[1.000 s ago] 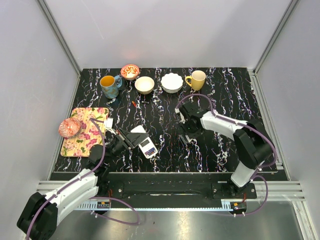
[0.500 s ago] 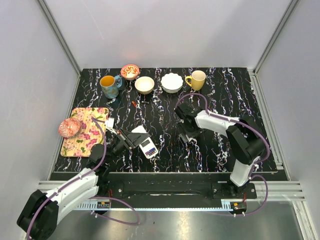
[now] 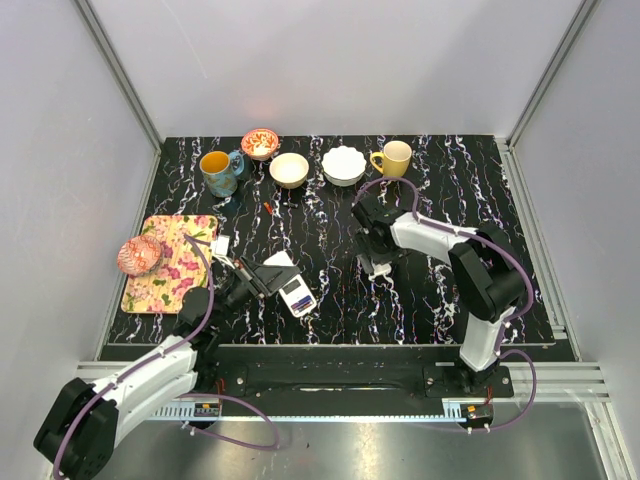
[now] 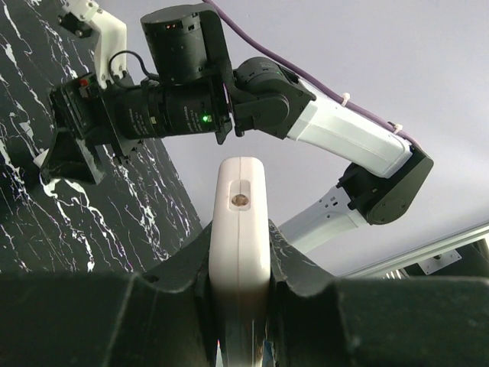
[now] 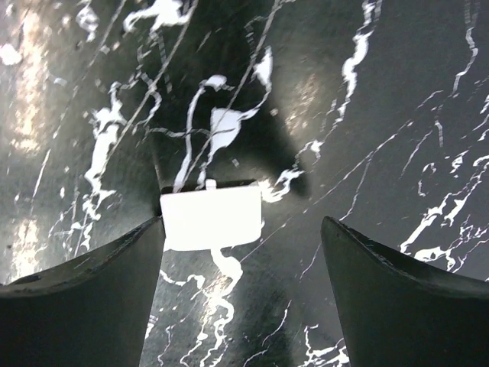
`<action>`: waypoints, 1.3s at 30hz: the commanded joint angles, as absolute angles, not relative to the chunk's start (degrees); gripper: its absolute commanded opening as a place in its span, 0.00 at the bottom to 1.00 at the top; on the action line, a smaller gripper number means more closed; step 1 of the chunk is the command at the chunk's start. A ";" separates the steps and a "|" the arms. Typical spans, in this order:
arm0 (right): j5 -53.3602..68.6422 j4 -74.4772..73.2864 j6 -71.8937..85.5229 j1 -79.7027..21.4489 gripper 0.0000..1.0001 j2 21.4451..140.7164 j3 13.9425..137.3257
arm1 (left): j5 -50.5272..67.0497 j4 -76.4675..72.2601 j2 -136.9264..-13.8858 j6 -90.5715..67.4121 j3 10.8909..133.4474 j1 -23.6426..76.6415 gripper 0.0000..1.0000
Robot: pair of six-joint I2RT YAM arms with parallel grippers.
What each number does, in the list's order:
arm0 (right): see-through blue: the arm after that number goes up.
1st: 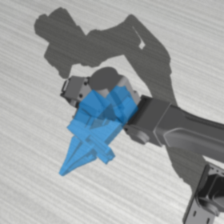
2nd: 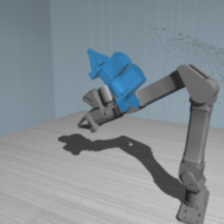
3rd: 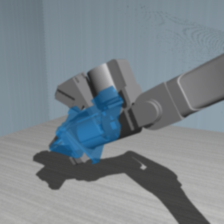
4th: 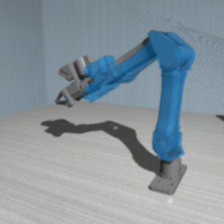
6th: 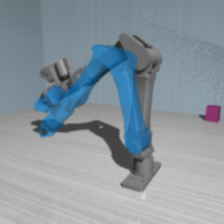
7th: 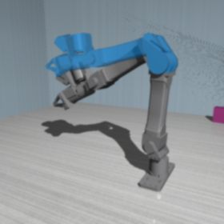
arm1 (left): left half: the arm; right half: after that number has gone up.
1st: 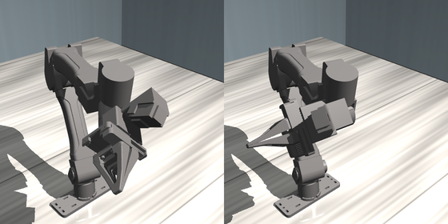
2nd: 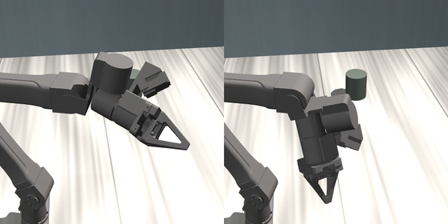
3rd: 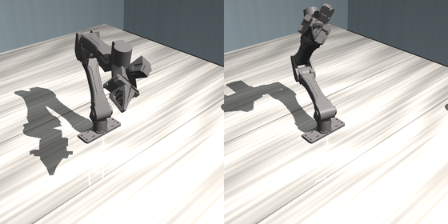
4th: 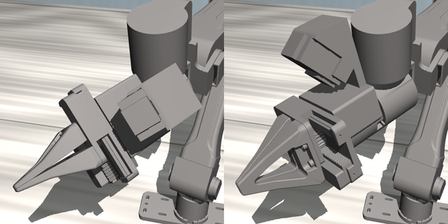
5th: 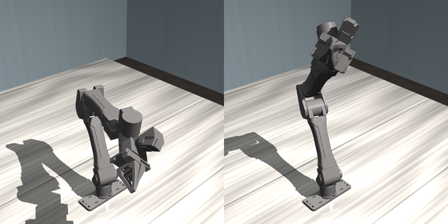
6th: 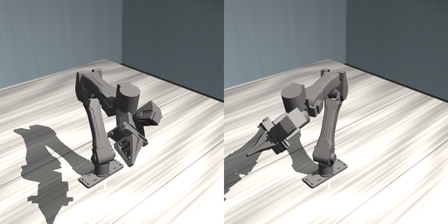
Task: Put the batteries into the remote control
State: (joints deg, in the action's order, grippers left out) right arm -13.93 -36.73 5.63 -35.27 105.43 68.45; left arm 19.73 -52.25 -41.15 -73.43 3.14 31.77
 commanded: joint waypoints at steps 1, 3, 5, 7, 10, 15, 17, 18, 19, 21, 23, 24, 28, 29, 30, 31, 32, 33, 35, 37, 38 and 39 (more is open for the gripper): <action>-13.19 -32.96 7.73 -32.35 0.88 107.23 68.47 | 18.81 -55.99 -41.66 -72.86 1.05 31.90 0.00; -12.48 -32.00 6.95 -32.26 0.88 107.05 68.29 | 18.81 -56.34 -42.36 -72.86 1.14 31.91 0.00; -10.55 -30.42 6.33 -32.26 0.88 106.35 67.50 | 18.72 -56.43 -42.80 -72.77 1.32 31.90 0.00; -8.62 -29.71 6.42 -32.26 0.88 104.86 66.54 | 18.54 -56.43 -43.15 -72.69 1.49 31.90 0.00; -8.35 -30.06 7.73 -32.26 0.88 103.63 66.36 | 18.28 -56.51 -43.77 -72.69 1.58 31.91 0.00; -9.93 -31.99 15.02 -32.34 0.86 102.65 66.44 | 18.28 -57.57 -45.61 -72.69 2.11 31.99 0.00; -10.89 -33.39 17.91 -32.34 0.86 102.66 66.27 | 18.46 -58.09 -46.40 -72.69 2.37 31.99 0.00; -10.99 -33.75 18.54 -32.43 0.85 102.57 65.92 | 18.63 -58.27 -46.67 -72.60 2.46 32.08 0.00; -11.33 -34.01 19.24 -32.52 0.85 102.57 65.57 | 18.72 -58.62 -46.93 -72.68 2.46 31.99 0.00; -11.60 -34.28 19.60 -32.69 0.85 102.22 64.78 | 18.81 -59.06 -47.55 -72.77 2.46 31.99 0.00; -12.13 -34.98 19.78 -32.78 0.85 102.31 64.25 | 19.07 -59.94 -48.25 -72.86 2.46 31.99 0.00; -11.95 -35.07 19.86 -32.78 0.84 102.30 63.64 | 19.25 -60.12 -48.43 -73.04 2.55 32.08 0.00; -10.81 -35.16 19.43 -32.78 0.82 102.30 62.67 | 19.34 -61.17 -49.13 -73.30 2.37 32.17 0.00; -10.64 -35.07 19.25 -32.78 0.82 102.13 62.40 | 19.34 -61.26 -49.30 -73.21 2.29 32.08 0.00; -10.46 -35.16 18.99 -32.78 0.81 102.22 62.23 | 19.25 -61.35 -49.39 -73.30 2.37 32.08 0.00; -10.02 -34.98 18.20 -32.78 0.81 102.13 62.05 | 19.34 -61.35 -49.39 -73.21 2.46 32.17 0.00; -9.85 -34.98 17.85 -32.87 0.81 102.30 61.96 | 19.16 -61.35 -49.48 -73.30 2.46 32.25 0.00; -9.58 -35.07 17.41 -32.78 0.81 102.30 61.79 | 19.25 -61.26 -49.48 -73.21 2.55 32.17 0.00; -8.35 -34.54 16.35 -32.78 0.81 102.04 61.44 | 19.16 -61.17 -49.57 -73.21 2.63 32.25 0.00; -7.56 -34.28 15.65 -32.78 0.80 102.04 61.26 | 18.99 -60.91 -49.66 -73.04 2.81 32.34 0.00; -7.38 -34.36 15.47 -32.78 0.80 102.30 61.26 | 18.81 -60.82 -49.75 -72.86 2.90 32.43 0.00; -7.21 -34.45 15.21 -32.78 0.80 102.39 61.17 | 18.72 -60.82 -49.83 -72.86 3.07 32.43 0.00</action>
State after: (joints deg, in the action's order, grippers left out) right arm -8.80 -31.68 17.80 -32.29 102.30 63.09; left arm 19.29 -56.23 -49.39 -73.34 3.11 32.05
